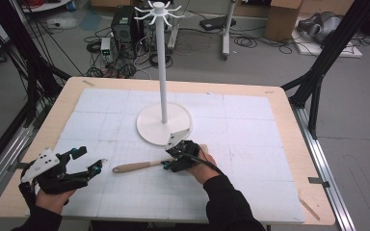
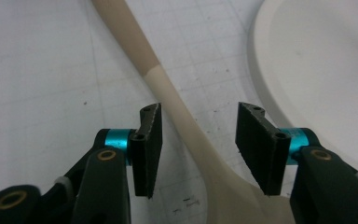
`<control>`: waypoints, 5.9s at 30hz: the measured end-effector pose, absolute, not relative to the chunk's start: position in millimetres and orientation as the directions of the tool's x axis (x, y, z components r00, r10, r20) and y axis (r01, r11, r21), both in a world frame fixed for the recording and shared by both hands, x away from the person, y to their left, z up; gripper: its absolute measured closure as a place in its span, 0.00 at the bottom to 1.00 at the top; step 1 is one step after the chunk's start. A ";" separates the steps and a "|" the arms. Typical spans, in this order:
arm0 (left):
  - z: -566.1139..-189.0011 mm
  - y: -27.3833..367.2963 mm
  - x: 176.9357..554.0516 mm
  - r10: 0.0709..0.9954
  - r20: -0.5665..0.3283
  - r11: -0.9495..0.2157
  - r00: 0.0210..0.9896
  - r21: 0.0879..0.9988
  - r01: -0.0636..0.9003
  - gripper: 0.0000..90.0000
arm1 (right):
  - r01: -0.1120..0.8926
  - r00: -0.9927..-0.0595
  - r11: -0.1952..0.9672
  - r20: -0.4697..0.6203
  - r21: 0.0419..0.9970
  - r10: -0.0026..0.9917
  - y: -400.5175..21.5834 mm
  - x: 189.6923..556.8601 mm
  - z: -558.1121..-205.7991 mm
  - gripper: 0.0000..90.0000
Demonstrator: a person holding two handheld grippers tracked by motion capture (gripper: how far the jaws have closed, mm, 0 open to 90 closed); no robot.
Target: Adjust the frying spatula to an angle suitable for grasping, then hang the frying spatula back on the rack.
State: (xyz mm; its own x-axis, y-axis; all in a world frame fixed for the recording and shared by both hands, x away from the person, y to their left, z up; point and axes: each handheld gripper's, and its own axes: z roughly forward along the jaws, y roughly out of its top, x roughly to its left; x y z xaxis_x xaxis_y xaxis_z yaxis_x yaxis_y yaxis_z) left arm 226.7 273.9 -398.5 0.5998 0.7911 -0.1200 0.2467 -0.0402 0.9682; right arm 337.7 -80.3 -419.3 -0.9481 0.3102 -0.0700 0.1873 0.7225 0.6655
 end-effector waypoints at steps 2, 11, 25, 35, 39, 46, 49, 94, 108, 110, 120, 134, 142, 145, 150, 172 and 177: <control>-398.5 273.8 226.6 0.791 -0.121 -0.040 0.600 0.968 0.248 0.24 | 0.181 -0.951 0.747 -0.080 0.640 0.299 -76.8 339.3 -422.0 0.60; -397.6 275.7 225.7 0.796 -0.129 -0.025 0.591 0.969 0.245 0.26 | 0.214 -0.956 0.781 -0.038 0.587 0.290 -75.5 348.0 -428.7 0.70; -397.4 279.4 223.5 0.803 -0.140 -0.009 0.580 0.969 0.248 0.26 | 0.204 -0.970 0.809 0.000 0.551 0.245 -85.7 345.9 -422.5 0.81; -397.5 279.7 223.2 0.804 -0.140 -0.009 0.578 0.969 0.248 0.26 | 0.240 -0.962 0.820 0.011 0.520 0.274 -102.6 336.7 -419.6 0.83; -397.5 278.5 223.2 0.803 -0.139 -0.012 0.579 0.969 0.248 0.26 | 0.241 -0.961 0.833 0.000 0.498 0.278 -109.6 332.8 -417.4 0.84; -397.9 278.1 223.5 0.803 -0.136 -0.017 0.580 0.968 0.250 0.26 | 0.269 -0.952 0.831 0.001 0.488 0.307 -129.1 326.4 -416.8 0.84; -398.2 277.0 223.6 0.801 -0.135 -0.020 0.583 0.967 0.253 0.26 | 0.287 -0.945 0.825 0.003 0.486 0.327 -140.0 324.2 -416.6 0.84; -399.7 269.6 226.1 0.785 -0.132 -0.022 0.605 0.970 0.240 0.26 | 0.440 -0.698 0.477 -0.044 0.761 0.715 -260.5 264.8 -386.3 0.34; -398.2 271.2 226.5 0.778 -0.140 0.006 0.612 0.976 0.216 0.23 | 0.371 -0.582 0.288 -0.021 0.883 0.813 -296.7 226.9 -377.6 0.20; -398.3 271.0 227.1 0.775 -0.133 0.000 0.617 0.977 0.211 0.22 | 0.362 -0.579 0.279 -0.020 0.890 0.815 -297.6 226.5 -376.2 0.19; -398.4 269.4 228.4 0.775 -0.131 -0.013 0.619 0.975 0.222 0.21 | 0.327 -0.561 0.224 -0.002 0.918 0.828 -301.5 220.9 -372.7 0.19; -399.8 264.1 233.4 0.762 -0.132 -0.021 0.634 0.974 0.227 0.22 | 0.353 -0.583 0.200 0.047 0.914 0.811 -303.1 225.7 -377.3 0.18; -400.5 263.5 234.3 0.757 -0.126 -0.035 0.641 0.972 0.233 0.22 | 0.370 -0.632 0.250 0.045 0.894 0.774 -284.3 235.8 -378.4 0.18; -400.4 263.1 233.0 0.759 -0.120 -0.047 0.639 0.970 0.237 0.22 | 0.373 -0.665 0.303 0.025 0.877 0.746 -273.4 241.8 -379.6 0.21; -399.5 263.9 228.4 0.767 -0.108 -0.055 0.633 0.971 0.232 0.23 | 0.413 -0.721 0.446 -0.014 0.794 0.693 -257.5 251.9 -390.6 0.33; -400.4 262.0 228.6 0.761 -0.111 -0.064 0.640 0.968 0.243 0.23 | 0.500 -0.778 0.655 -0.039 0.566 0.628 -230.9 284.8 -414.3 0.53; -400.4 261.9 228.7 0.761 -0.114 -0.061 0.639 0.968 0.245 0.23 | 0.517 -0.781 0.674 -0.033 0.528 0.624 -228.2 289.0 -419.0 0.57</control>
State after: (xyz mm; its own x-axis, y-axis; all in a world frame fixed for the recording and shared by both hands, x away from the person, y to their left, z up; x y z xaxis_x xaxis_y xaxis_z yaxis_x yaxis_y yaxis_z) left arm 228.7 261.9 -400.4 0.6386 0.7611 -0.1138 0.2449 -0.0607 0.9677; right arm 289.0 -228.2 -419.0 -0.7806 0.6242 -0.0331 0.5167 0.6741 0.5279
